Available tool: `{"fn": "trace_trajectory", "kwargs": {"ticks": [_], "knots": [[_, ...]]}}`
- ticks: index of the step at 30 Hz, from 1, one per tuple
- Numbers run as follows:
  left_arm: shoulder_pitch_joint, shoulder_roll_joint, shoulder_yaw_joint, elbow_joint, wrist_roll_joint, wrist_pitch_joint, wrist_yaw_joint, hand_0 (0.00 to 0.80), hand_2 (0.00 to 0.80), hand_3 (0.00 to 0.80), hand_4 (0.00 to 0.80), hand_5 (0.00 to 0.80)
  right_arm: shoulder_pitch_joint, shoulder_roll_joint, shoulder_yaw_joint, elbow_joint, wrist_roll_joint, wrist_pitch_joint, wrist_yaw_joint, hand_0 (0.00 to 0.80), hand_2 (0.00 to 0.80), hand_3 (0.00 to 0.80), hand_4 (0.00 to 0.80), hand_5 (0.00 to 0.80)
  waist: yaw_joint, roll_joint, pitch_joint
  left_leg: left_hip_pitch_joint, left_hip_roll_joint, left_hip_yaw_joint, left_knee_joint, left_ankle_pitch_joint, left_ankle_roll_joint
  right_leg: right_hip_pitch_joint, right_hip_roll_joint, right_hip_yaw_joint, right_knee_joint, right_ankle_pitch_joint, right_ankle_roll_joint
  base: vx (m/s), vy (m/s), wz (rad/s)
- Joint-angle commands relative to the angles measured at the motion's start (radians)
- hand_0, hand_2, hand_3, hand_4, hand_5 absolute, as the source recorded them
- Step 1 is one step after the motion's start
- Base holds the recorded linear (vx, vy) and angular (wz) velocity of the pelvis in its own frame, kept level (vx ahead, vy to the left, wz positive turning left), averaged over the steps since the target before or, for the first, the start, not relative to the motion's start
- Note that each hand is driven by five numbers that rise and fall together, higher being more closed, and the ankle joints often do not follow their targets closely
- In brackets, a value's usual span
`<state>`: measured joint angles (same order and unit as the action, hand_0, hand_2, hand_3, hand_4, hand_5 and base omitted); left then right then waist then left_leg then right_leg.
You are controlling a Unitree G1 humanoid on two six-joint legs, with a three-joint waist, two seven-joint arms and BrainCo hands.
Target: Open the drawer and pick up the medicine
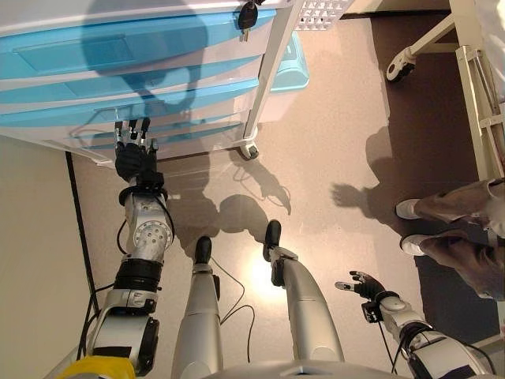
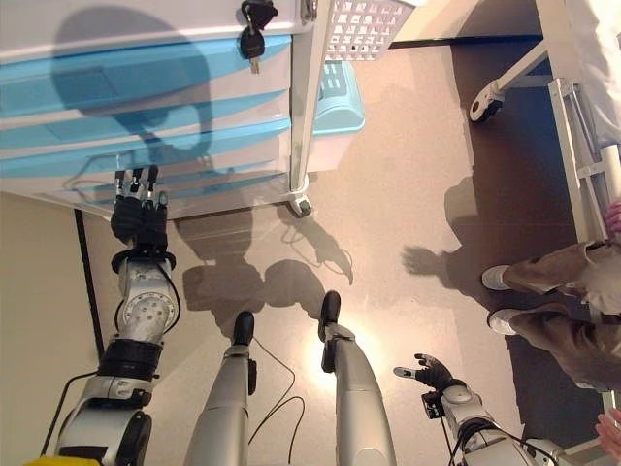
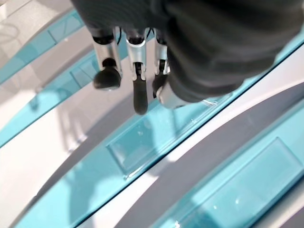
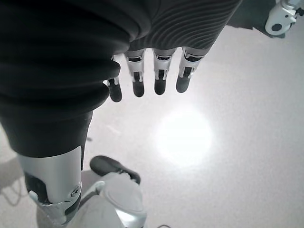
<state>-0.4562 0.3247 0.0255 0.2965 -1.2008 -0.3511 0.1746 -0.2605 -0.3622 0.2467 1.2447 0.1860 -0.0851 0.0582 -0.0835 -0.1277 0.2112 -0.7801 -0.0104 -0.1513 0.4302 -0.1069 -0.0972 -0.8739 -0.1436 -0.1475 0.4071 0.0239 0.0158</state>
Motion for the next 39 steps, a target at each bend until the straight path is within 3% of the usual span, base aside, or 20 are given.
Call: {"fn": "trace_trajectory", "kwargs": {"ticks": [1, 14, 32, 33, 34, 37, 38, 39], "knots": [[-0.086, 0.071, 0.069, -0.411, 0.127, -0.150, -0.196, 0.800, 0.800, 0.800, 0.800, 0.800, 0.081, -0.035, 0.023, 0.050, -0.027, -0.008, 0.000, 0.000, 0.000, 0.000, 0.000, 0.000, 0.012, 0.034, -0.105, -0.092, -0.060, -0.007, -0.040, 0.089, 0.080, 0.034, 0.008, -0.023, 0.047, -0.059, 0.064, 0.000, 0.000, 0.00], [-0.022, 0.042, 0.053, -0.445, 0.117, -0.122, -0.225, 0.800, 0.800, 0.800, 0.800, 0.800, 0.087, -0.034, 0.019, 0.046, -0.019, -0.009, -0.001, 0.000, 0.000, 0.000, 0.000, 0.000, 0.043, 0.028, -0.090, -0.091, -0.063, -0.044, -0.016, 0.101, 0.068, 0.042, 0.006, -0.060, 0.109, -0.101, 0.048, -0.019, -0.042, 0.09], [0.072, 0.004, 0.015, -0.487, 0.103, -0.071, -0.261, 0.800, 0.800, 0.800, 0.800, 0.800, 0.100, -0.045, -0.010, 0.061, -0.017, -0.005, -0.010, 0.000, 0.000, 0.000, 0.000, 0.000, 0.092, 0.052, -0.081, -0.065, -0.088, -0.110, -0.005, 0.118, 0.052, 0.076, -0.010, -0.124, 0.204, -0.180, 0.021, -0.007, -0.036, 0.13], [0.084, -0.003, 0.007, -0.495, 0.099, -0.061, -0.267, 0.800, 0.800, 0.800, 0.800, 0.800, 0.098, -0.048, -0.011, 0.063, -0.020, -0.003, -0.014, 0.000, 0.000, 0.000, 0.000, 0.000, 0.094, 0.052, -0.084, -0.052, -0.093, -0.120, 0.004, 0.086, 0.051, 0.089, -0.012, -0.120, 0.220, -0.219, 0.028, -0.007, -0.030, 0.17], [0.084, -0.003, 0.007, -0.496, 0.099, -0.061, -0.268, 0.800, 0.800, 0.800, 0.800, 0.800, 0.098, -0.048, -0.012, 0.063, -0.019, -0.004, -0.014, 0.000, 0.000, 0.000, 0.000, 0.000, 0.098, 0.056, -0.078, -0.061, -0.092, -0.118, -0.003, 0.118, 0.051, 0.081, -0.014, -0.132, 0.213, -0.191, 0.019, -0.005, -0.026, 0.24], [0.106, -0.011, -0.009, -0.505, 0.095, -0.049, -0.278, 0.800, 0.800, 0.800, 0.800, 0.800, 0.095, -0.050, -0.016, 0.063, -0.018, -0.004, -0.017, 0.000, 0.000, 0.000, 0.000, 0.000, 0.107, 0.059, -0.074, -0.054, -0.093, -0.126, -0.003, 0.121, 0.050, 0.090, -0.017, -0.139, 0.224, -0.200, 0.016, -0.006, -0.019, 0.20], [0.107, -0.012, -0.009, -0.504, 0.095, -0.049, -0.278, 0.800, 0.800, 0.800, 0.800, 0.800, 0.096, -0.050, -0.015, 0.064, -0.018, -0.003, -0.017, 0.000, 0.000, 0.000, 0.000, 0.000, 0.103, 0.056, -0.079, -0.044, -0.095, -0.128, 0.004, 0.088, 0.050, 0.098, -0.016, -0.128, 0.233, -0.229, 0.025, -0.005, -0.032, 0.16], [0.119, -0.016, -0.020, -0.510, 0.090, -0.040, -0.282, 0.800, 0.800, 0.800, 0.800, 0.800, 0.088, -0.051, -0.018, 0.062, -0.017, -0.002, -0.019, 0.000, 0.000, 0.000, 0.000, 0.000, 0.114, 0.060, -0.072, -0.050, -0.094, -0.131, -0.004, 0.122, 0.050, 0.095, -0.021, -0.146, 0.229, -0.206, 0.015, 0.091, -0.065, 0.09]]}}
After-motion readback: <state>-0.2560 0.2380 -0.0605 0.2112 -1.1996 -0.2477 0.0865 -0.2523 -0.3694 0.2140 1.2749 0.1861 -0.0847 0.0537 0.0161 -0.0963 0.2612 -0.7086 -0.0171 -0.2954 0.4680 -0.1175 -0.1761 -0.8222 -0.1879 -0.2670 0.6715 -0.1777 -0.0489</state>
